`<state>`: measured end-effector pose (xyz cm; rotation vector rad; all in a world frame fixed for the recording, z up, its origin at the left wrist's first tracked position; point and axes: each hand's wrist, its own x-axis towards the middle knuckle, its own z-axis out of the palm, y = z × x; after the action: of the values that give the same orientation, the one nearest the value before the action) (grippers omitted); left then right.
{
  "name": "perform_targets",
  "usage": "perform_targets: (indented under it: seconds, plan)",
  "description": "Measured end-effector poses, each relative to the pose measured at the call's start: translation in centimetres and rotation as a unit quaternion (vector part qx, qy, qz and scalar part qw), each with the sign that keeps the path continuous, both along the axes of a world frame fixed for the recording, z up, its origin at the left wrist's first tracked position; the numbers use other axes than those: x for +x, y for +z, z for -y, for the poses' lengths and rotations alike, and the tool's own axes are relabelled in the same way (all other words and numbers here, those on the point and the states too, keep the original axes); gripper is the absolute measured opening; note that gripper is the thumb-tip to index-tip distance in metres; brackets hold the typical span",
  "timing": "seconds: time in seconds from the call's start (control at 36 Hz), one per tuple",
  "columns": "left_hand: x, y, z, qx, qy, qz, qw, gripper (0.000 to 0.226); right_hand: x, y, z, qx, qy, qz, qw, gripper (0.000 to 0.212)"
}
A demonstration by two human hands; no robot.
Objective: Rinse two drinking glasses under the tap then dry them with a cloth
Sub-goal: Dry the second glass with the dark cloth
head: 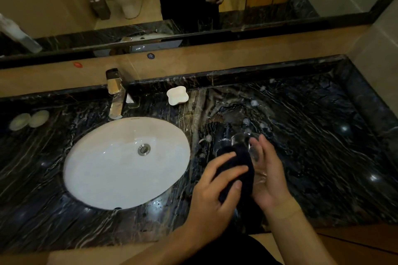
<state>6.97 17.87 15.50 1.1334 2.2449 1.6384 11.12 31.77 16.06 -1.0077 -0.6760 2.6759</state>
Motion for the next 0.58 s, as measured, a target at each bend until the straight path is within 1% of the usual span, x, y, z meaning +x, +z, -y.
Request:
perform_targets:
  seconds: [0.06, 0.11, 0.17, 0.22, 0.28, 0.31, 0.33, 0.39, 0.42, 0.44, 0.5, 0.56, 0.58]
  plan:
    - [0.0, -0.1, -0.2, -0.001, 0.002, 0.004, 1.000, 0.026, -0.1, 0.1, -0.3, 0.015, -0.004, 0.009, 1.000, 0.035]
    - [-0.4, 0.1, -0.9, 0.005, 0.015, 0.025, 1.000, 0.026, -0.3, -0.2, -0.2, 0.026, -0.014, 0.004, 1.000, 0.041]
    - [-1.2, 0.6, -1.7, 0.008, 0.038, 0.046, 0.998, 0.025, -0.4, -0.2, 0.0, 0.022, 0.001, -0.009, 1.000, 0.049]
    - [-2.2, 1.3, -2.6, 0.006, 0.068, 0.070, 0.995, 0.024, -0.3, 0.0, 0.2, 0.019, 0.015, -0.012, 1.000, 0.049]
    - [-3.3, 1.7, -3.4, -0.001, 0.099, 0.090, 0.991, 0.025, -0.3, -0.1, 0.7, 0.042, 0.039, -0.018, 0.998, 0.050]
    - [-3.7, 1.9, -3.7, -0.003, 0.110, 0.100, 0.989, 0.026, -0.3, -0.3, 1.0, 0.062, 0.054, -0.007, 0.997, 0.056]
    - [-4.2, 1.9, -4.0, -0.004, 0.119, 0.115, 0.986, 0.026, -0.3, -0.6, 1.2, 0.090, 0.065, 0.008, 0.994, 0.067]
    - [-4.8, 1.9, -4.3, -0.004, 0.130, 0.145, 0.981, 0.028, -0.4, -0.8, 1.2, 0.138, 0.057, 0.032, 0.988, 0.088]
    - [-4.9, 1.9, -4.3, -0.006, 0.133, 0.157, 0.979, 0.028, -0.4, -0.8, 1.1, 0.154, 0.047, 0.038, 0.986, 0.094]
    - [-4.9, 1.9, -4.2, -0.011, 0.133, 0.164, 0.977, 0.029, -0.4, -1.0, 0.9, 0.159, 0.034, 0.038, 0.986, 0.093]
    - [-4.5, 1.7, -3.9, -0.022, 0.124, 0.168, 0.978, 0.032, -0.5, -1.0, 0.6, 0.139, 0.005, 0.039, 0.990, 0.076]
    - [-3.7, 1.4, -3.5, -0.031, 0.113, 0.167, 0.979, 0.035, -0.8, -1.0, 0.7, 0.125, 0.000, 0.049, 0.991, 0.058]
    - [-3.2, 1.2, -3.3, -0.037, 0.111, 0.162, 0.980, 0.035, -0.9, -1.1, 0.8, 0.117, -0.002, 0.056, 0.992, 0.053]
